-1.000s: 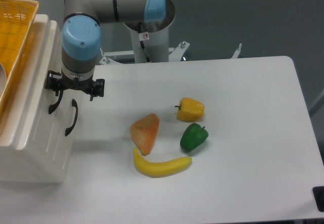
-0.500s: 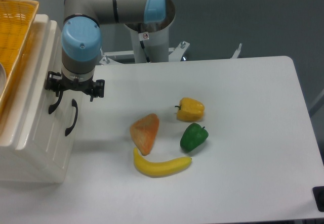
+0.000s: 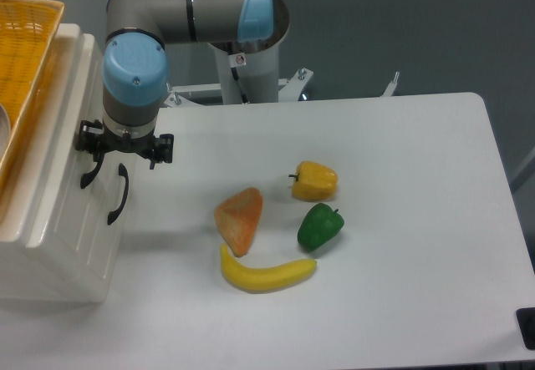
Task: Slide the top white drawer open
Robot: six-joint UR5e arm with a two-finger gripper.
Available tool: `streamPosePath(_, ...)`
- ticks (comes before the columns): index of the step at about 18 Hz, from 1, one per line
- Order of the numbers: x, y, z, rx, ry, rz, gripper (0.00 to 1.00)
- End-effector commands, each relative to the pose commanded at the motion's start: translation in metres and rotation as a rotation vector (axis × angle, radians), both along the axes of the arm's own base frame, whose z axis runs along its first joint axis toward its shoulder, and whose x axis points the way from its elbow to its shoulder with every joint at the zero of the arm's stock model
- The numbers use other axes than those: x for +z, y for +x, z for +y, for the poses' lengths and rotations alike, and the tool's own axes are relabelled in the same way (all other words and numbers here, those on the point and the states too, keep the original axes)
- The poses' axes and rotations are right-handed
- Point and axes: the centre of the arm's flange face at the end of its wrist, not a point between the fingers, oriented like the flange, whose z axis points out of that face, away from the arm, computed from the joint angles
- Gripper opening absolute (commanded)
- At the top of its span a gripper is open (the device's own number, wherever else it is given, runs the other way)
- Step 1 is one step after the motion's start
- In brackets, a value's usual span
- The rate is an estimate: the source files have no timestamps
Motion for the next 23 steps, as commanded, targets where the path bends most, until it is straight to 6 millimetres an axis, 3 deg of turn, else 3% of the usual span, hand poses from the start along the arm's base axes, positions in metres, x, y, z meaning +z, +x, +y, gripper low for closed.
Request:
streamPosePath(10,0.000,-0.008,-0.002,0.006,0.000,0.002,1.00)
streamPosePath(23,0.000,-0.045,-0.014,0.027,0.007,0.018,1.00)
